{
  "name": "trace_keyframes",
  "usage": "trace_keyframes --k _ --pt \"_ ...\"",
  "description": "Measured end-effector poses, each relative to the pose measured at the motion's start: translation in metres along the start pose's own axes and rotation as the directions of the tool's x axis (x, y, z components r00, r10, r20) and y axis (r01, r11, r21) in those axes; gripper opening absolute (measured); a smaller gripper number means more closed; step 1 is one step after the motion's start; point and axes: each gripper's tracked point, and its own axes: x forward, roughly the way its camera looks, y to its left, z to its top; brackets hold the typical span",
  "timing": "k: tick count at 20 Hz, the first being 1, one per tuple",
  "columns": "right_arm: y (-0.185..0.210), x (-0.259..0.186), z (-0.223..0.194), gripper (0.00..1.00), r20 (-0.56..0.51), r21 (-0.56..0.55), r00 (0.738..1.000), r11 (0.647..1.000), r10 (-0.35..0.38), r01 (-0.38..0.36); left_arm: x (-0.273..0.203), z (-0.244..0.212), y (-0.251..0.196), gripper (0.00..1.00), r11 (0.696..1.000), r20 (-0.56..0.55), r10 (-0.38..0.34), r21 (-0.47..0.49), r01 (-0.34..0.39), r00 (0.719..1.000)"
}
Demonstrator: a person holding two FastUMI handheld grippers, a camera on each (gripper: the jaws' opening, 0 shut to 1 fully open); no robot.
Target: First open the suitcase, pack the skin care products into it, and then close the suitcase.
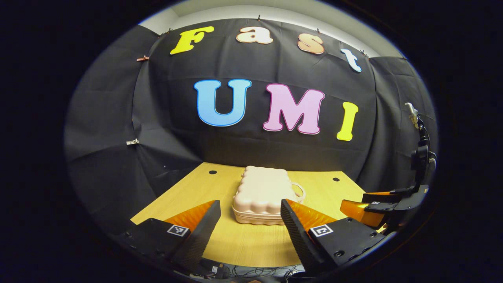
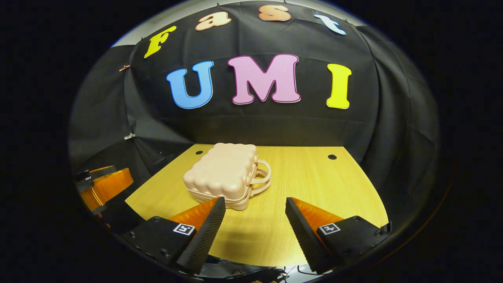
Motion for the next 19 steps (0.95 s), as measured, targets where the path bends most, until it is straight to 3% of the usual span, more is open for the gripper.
trace_keyframes --k 19 --pt "0.0029 0.0018 -0.0034 0.98 -0.003 -0.008 1.000 1.000 0.001 -0.001 0.0007 -0.0043 0.0053 0.96 1.000 -0.010 0.007 -0.003 -0.007 1.000"
